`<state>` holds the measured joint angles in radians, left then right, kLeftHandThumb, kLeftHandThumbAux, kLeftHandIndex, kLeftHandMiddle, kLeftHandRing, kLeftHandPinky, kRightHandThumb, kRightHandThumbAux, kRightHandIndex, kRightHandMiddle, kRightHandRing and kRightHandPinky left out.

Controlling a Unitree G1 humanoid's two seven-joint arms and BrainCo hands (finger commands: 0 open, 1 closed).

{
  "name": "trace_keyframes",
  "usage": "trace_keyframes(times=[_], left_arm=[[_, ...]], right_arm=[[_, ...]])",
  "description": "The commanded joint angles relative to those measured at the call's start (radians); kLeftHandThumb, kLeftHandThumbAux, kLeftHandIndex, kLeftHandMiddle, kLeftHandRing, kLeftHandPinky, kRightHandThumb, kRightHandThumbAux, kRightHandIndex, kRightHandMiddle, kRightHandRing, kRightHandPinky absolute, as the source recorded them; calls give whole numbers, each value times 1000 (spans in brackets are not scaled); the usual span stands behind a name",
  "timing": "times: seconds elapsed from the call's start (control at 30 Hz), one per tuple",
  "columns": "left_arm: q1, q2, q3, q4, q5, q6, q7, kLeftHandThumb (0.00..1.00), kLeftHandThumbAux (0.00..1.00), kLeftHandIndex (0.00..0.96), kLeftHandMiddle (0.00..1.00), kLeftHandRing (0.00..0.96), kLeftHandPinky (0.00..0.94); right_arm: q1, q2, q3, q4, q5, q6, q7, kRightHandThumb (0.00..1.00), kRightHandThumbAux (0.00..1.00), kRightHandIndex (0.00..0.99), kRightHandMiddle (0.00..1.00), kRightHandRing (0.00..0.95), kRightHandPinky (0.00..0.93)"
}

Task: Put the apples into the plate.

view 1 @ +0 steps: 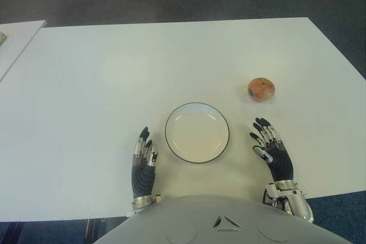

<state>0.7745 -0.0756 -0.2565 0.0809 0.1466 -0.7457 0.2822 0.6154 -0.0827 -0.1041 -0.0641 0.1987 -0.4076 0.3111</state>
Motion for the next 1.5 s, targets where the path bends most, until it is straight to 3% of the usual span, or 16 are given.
trace_keyframes(times=[0.03,0.5,0.97,1.13,1.33,1.5], left_arm=[[-7,-45,-7,31,-12,41,0,86,399,100,64,40,61],[-8,-44,-5,36,6,37,12,85,390,106,75,58,94],[-4,-46,-9,24,-2,50,5,85,401,106,91,78,112],[-2,-47,-9,21,15,52,14,87,396,105,89,74,105],[-4,-48,-8,19,21,57,19,87,381,112,93,77,114],[-7,-46,-13,18,14,64,13,86,373,120,95,78,115]], right_arm=[[12,-17,-2,21,-6,41,-2,236,647,37,51,34,42],[-5,-19,-2,17,22,31,24,263,645,42,58,37,44],[-11,-58,-17,-65,35,88,43,246,630,22,35,24,34],[-54,-90,-33,-191,44,167,33,248,605,49,50,35,44],[-120,-129,-70,-233,74,227,42,306,583,101,75,47,53],[-222,-187,-111,-209,60,194,59,361,574,116,77,44,54]])
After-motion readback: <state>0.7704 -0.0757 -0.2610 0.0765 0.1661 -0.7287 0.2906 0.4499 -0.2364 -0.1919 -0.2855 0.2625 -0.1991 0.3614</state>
